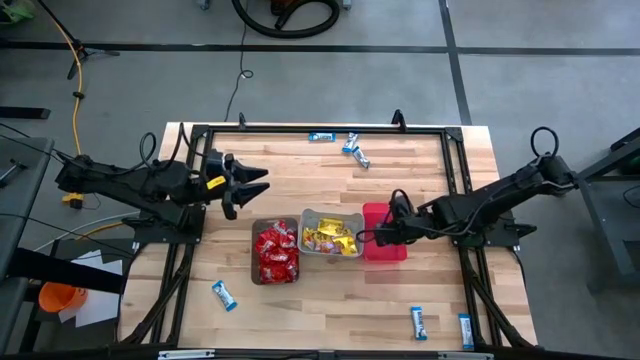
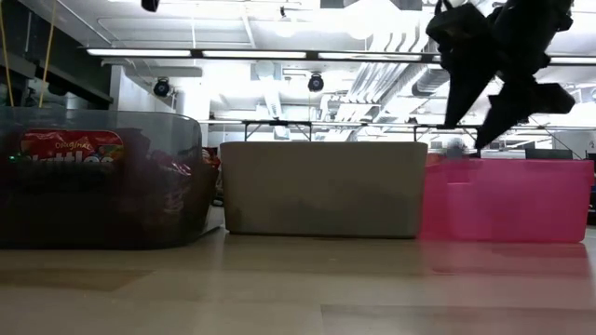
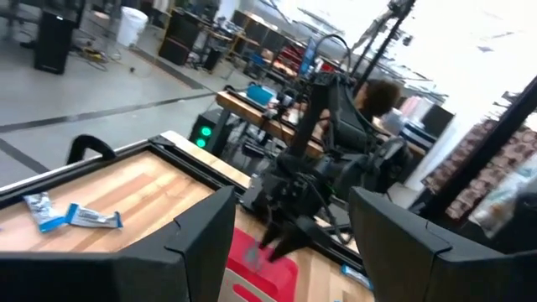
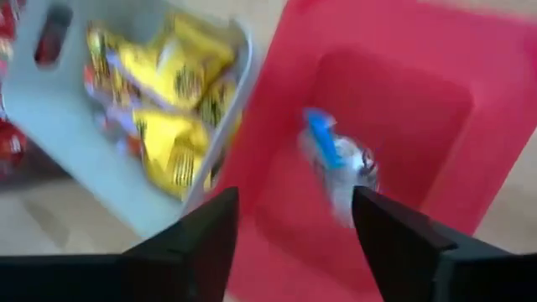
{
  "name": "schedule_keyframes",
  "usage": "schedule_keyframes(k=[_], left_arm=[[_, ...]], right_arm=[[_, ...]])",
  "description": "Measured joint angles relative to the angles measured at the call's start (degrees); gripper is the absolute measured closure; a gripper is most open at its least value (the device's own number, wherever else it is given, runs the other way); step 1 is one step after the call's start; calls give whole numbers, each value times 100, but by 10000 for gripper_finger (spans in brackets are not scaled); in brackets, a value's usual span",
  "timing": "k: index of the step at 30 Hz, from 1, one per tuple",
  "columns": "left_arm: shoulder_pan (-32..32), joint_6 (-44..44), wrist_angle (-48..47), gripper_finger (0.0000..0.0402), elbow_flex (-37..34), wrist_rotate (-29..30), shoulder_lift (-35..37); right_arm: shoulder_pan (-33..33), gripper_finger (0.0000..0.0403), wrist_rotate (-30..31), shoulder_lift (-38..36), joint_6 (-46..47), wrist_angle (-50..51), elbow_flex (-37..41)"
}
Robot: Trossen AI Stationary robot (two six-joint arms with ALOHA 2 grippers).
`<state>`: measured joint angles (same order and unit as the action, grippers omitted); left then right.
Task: Sort candy
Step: Put the white chocolate into the pink bin
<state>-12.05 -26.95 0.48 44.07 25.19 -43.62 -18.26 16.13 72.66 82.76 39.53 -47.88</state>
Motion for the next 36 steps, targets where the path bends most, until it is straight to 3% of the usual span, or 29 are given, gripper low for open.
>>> schedule_keyframes(k=[4,6,13,18,25,32,36], left_arm=[[0,-1,-1,181,0,265,0],[0,1,-1,181,0,386,0],[0,1,-18,181,0,439,0],[0,-1,-30,181,0,438,-31],[0,6,-19,181,0,404,-70],[0,10,-36,181,2,393,-166],[0,11,-32,181,1,391,-235]], right_arm=[[127,149,-960,0,-244,93,0],[181,147,-1106,-14,-421,32,0],[105,147,-1151,-384,-1429,-1150,-2],[-352,147,-1009,-850,-1992,-2029,-7],[-1048,146,-1037,-962,-2009,-2089,-11],[-1033,146,-672,-962,-2771,-2096,-11],[-903,146,-770,-962,-2602,-2106,-11]])
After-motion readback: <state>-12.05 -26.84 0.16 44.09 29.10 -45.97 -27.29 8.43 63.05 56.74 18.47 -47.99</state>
